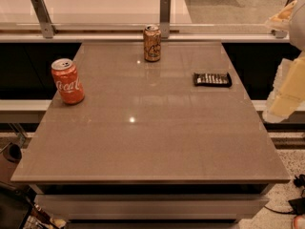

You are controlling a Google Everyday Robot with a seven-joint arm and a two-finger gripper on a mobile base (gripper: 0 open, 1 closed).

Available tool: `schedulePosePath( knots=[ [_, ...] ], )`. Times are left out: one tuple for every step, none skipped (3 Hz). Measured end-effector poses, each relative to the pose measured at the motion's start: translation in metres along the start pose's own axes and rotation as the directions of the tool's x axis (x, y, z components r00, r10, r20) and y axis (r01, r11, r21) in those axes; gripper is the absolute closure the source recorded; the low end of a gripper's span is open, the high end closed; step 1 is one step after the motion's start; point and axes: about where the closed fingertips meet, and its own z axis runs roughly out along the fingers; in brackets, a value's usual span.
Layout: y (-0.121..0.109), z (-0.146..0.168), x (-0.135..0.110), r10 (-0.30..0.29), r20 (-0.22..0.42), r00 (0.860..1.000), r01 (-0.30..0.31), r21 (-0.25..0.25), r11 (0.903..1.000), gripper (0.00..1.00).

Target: Move rxbar chocolate near coke can

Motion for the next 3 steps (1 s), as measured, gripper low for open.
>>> schedulePosePath(
  knots=[
    [0.0, 0.0, 0.0, 0.0, 0.0, 1.0, 0.0, 0.0, 1.0, 0.0],
    [-0.011, 0.001, 0.013, 0.04, 0.023, 0.999, -0.04, 0.002, 0.9992, 0.0],
    [-0.039, 0.01, 0.033, 0.11, 0.07, 0.991, -0.112, 0.014, 0.9937, 0.0]
  ],
)
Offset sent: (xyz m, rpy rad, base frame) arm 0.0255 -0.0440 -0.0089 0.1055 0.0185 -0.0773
